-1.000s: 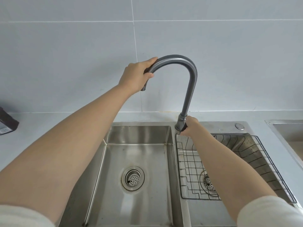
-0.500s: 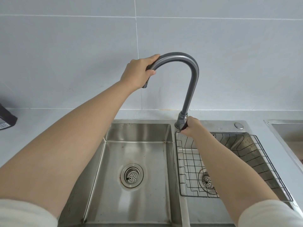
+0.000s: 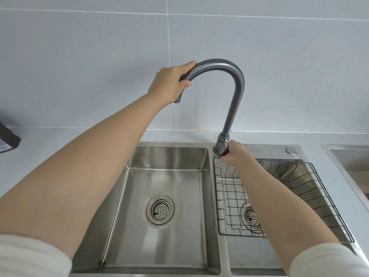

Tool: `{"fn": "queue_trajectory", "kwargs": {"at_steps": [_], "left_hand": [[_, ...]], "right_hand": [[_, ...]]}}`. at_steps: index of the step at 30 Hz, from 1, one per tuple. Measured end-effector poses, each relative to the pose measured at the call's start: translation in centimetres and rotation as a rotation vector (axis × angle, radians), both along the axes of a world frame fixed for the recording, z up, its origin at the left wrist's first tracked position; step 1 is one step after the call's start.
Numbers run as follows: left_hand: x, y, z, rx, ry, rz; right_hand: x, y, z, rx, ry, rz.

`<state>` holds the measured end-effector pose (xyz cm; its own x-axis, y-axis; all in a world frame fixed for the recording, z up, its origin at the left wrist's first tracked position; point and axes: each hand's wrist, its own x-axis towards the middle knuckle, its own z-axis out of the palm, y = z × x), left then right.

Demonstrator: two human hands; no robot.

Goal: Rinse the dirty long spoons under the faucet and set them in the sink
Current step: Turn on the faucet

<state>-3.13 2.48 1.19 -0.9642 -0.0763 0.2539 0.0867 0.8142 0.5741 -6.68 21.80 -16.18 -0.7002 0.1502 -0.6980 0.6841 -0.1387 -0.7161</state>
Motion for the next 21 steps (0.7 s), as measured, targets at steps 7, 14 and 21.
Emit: {"fn": "queue_trajectory", "kwargs": {"at_steps": [7,14,21], "left_hand": [[0.0,0.0,0.0,-0.013,0.009,-0.004],[0.2,0.0,0.0,-0.046,0.015,-0.001],[1.9,-0.1,-0.9,-0.175,0.118,-0.006]], "right_hand": [[0.0,-0.1,-0.3,0.008,-0.001,-0.009],[-0.4,-0.1,-1.1,0.05,0.041,0.01],[1.3,-0.5,1.0,0.413,0.259,0.198]]}}
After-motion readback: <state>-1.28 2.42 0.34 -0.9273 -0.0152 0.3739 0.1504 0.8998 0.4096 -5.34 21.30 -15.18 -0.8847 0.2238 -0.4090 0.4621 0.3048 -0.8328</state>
